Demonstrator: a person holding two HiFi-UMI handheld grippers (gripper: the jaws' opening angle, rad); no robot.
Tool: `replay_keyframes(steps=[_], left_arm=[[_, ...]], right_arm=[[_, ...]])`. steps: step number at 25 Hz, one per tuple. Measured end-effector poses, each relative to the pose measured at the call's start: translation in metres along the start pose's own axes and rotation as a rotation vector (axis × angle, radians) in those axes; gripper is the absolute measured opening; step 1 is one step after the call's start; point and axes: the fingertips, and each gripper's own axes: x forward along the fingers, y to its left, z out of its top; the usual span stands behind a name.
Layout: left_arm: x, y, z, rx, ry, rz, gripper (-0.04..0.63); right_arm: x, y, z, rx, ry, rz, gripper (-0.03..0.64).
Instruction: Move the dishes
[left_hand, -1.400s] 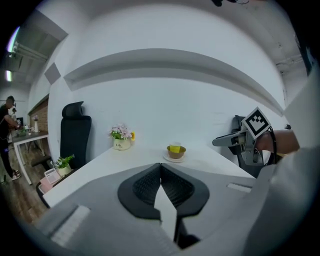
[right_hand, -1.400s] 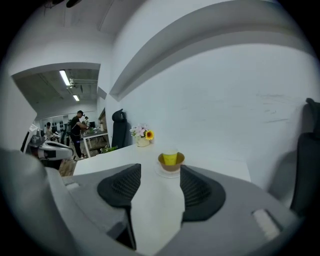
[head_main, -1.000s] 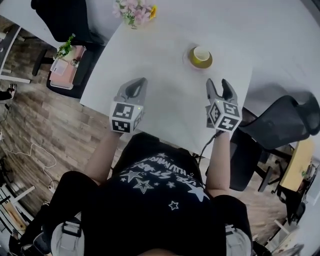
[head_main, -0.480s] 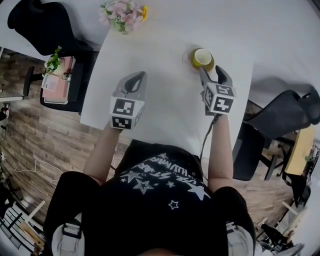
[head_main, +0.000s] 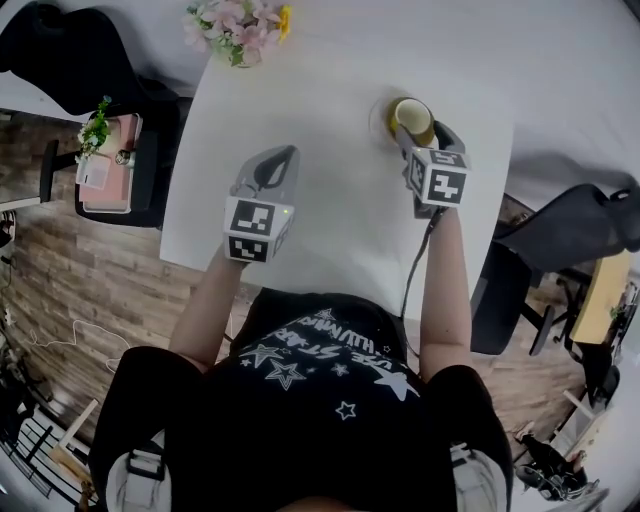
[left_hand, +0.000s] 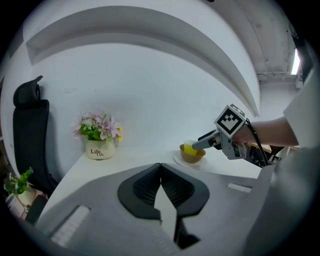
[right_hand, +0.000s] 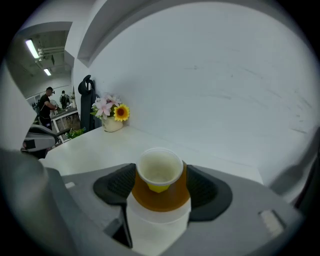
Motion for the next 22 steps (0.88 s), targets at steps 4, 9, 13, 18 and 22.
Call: replay_keyframes(steps=[4, 9, 13, 18, 22], left_arm=[[0.005, 0.006, -0.003, -0.011, 0.008, 0.002, 0.011], [0.008, 0.005, -0.007, -0.023, 0.019, 0.000, 0.011], [0.010, 0.002, -0.010, -0.026, 0.025, -0.007, 0.011], [0.010, 0.002, -0.012, -0.029, 0.027, -0.004, 0.011], [0.008, 0.002, -0.013, -0.027, 0.028, 0.001, 0.011]], right_arm=[[0.012, 0.001, -0.002, 0.002, 0.036, 0.007, 0.333], [0.020, -0.003, -0.001, -0.012, 0.072, 0.002, 0.333], [0.022, -0.002, 0.001, -0.030, 0.082, 0.001, 0.333], [0.022, 0.000, 0.002, -0.023, 0.078, 0.009, 0.330], [0.017, 0.002, 0.007, -0.011, 0.054, 0.016, 0.330]])
